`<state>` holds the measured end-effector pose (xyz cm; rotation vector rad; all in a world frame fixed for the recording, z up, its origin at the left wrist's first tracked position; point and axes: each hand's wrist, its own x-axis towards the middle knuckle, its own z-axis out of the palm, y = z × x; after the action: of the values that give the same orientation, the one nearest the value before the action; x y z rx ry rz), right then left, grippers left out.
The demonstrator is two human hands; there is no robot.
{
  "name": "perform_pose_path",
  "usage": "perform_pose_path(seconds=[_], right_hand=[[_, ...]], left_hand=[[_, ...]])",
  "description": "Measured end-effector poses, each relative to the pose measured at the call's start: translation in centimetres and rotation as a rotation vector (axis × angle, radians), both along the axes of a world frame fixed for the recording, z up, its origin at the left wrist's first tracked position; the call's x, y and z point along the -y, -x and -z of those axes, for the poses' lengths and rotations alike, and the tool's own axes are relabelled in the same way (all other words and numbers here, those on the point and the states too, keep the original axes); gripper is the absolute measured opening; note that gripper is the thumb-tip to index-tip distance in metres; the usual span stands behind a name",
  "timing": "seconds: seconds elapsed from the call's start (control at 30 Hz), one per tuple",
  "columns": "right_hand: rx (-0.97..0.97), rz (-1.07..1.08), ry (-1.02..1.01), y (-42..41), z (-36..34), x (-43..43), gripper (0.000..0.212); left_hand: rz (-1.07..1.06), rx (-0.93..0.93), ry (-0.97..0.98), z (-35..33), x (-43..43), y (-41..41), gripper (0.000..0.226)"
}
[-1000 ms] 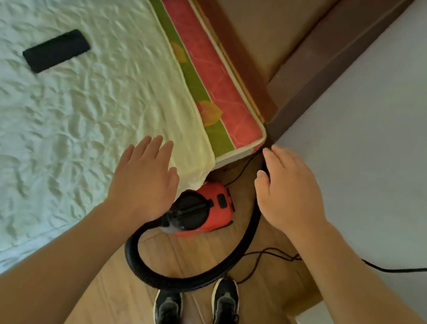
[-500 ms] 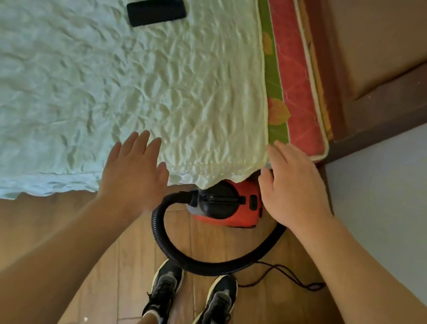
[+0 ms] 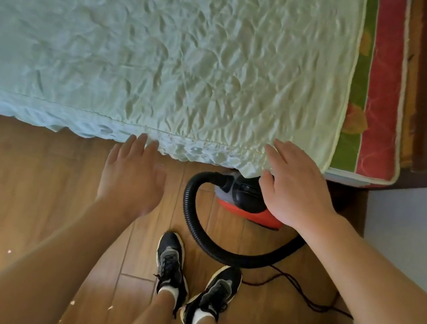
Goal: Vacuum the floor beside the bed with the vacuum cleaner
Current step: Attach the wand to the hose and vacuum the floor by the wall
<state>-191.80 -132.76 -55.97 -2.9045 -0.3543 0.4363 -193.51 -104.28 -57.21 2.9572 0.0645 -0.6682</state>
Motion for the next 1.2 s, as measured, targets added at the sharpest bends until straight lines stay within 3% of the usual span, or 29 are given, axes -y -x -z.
perform_pose_path(seconds=[0.3, 0.53, 1.2], right_hand=[[-0.14, -0.153, 0.091, -1.2, 5.5, -6.4, 0.052], [-0.24, -0.152, 0.095, -1.7, 9.0, -9.6, 0.056], [-0.315, -0.549, 0.081, -0.9, 20.5, -8.8, 0.055]], left_hand=[[-0.108, -0.048, 0.046, 5.9, -5.6, 2.4, 0.059], [-0.154, -0.08, 0.066, 9.2, -7.6, 3.4, 0.06], [-0.318, -0.149, 0.072, 18.9, -3.2, 8.2, 0.058]])
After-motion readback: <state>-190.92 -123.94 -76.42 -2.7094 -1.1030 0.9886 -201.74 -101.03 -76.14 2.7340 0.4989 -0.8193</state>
